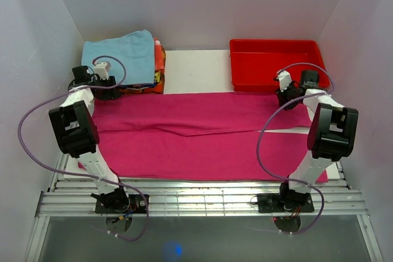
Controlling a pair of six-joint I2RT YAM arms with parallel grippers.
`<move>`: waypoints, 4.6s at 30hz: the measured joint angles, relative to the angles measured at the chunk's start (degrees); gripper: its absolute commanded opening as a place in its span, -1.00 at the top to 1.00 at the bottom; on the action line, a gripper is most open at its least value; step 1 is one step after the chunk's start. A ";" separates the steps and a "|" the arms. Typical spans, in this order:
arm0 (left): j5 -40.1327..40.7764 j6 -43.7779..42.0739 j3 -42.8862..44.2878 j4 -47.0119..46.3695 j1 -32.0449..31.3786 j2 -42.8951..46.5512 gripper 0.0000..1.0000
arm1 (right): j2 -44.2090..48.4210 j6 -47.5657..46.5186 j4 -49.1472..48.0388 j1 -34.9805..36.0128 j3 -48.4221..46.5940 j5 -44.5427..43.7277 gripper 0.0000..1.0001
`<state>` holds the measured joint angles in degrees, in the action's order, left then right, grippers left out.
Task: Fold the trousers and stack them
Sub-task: Flatten the trousers out, then fold the trousers
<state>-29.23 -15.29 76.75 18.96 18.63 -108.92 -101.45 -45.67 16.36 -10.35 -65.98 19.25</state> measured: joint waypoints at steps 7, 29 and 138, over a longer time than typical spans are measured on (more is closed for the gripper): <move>0.57 -4.81 0.00 6.10 0.00 -3.87 -0.16 | -3.13 -3.91 -2.19 0.20 3.45 -2.89 0.38; -7.28 -32.59 11.47 33.99 7.50 -0.22 -0.66 | 8.59 -27.54 24.28 -8.37 -9.05 1.57 -0.58; -8.63 -66.73 6.97 35.01 10.12 -8.41 0.86 | -18.49 -32.57 20.76 -11.54 -18.18 17.75 0.63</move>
<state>-37.87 -82.02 83.72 53.98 28.75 -117.34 -119.94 -78.24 37.12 -21.89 -84.16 36.99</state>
